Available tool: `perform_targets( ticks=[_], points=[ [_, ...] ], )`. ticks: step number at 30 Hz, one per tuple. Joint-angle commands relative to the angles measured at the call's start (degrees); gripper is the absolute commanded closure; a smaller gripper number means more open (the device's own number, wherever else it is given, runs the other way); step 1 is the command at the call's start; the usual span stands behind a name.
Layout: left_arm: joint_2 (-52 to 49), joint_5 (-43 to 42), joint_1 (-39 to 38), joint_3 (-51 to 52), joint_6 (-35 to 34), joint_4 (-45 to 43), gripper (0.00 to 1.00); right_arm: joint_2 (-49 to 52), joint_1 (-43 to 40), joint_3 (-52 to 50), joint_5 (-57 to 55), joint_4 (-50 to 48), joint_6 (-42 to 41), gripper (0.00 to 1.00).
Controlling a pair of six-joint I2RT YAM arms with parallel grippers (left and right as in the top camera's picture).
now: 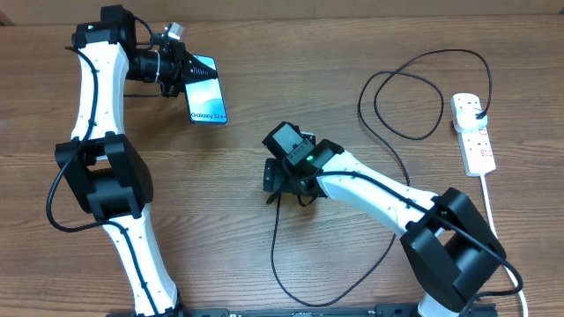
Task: Plug charger to phone and switch on socket
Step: 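Lower the right gripper and grasp the black cable's plug end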
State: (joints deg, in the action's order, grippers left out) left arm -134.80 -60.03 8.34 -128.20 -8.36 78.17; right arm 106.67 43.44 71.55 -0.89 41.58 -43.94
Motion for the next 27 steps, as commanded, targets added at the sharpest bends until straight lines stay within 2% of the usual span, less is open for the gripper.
perform_targets(
  ticks=[1,9,17,19,21,27],
  points=[
    [0.44,-2.38,-0.15,-1.31,1.09,-0.07,0.96,-0.13,2.01,0.52,-1.49,-0.15,-0.63,0.12],
    [0.44,-2.36,-0.15,-1.31,1.09,-0.11,0.96,0.74,5.2,0.46,-5.81,0.96,-2.38,0.12],
    [0.44,-2.36,-0.15,-1.31,1.09,-0.09,0.96,5.31,5.62,0.42,-6.6,0.94,-4.98,0.18],
    [0.44,-2.36,-0.22,-1.31,1.09,-0.11,0.96,5.44,5.62,0.42,-6.6,0.96,-5.38,0.23],
    [0.44,-2.36,-0.22,-1.31,1.09,-0.15,0.96,5.44,5.62,0.42,-6.6,0.94,-5.42,0.34],
    [0.44,-1.01,-0.22,-1.31,1.07,0.02,0.96,5.44,5.62,0.42,-6.6,0.79,-5.55,0.52]
  ],
)
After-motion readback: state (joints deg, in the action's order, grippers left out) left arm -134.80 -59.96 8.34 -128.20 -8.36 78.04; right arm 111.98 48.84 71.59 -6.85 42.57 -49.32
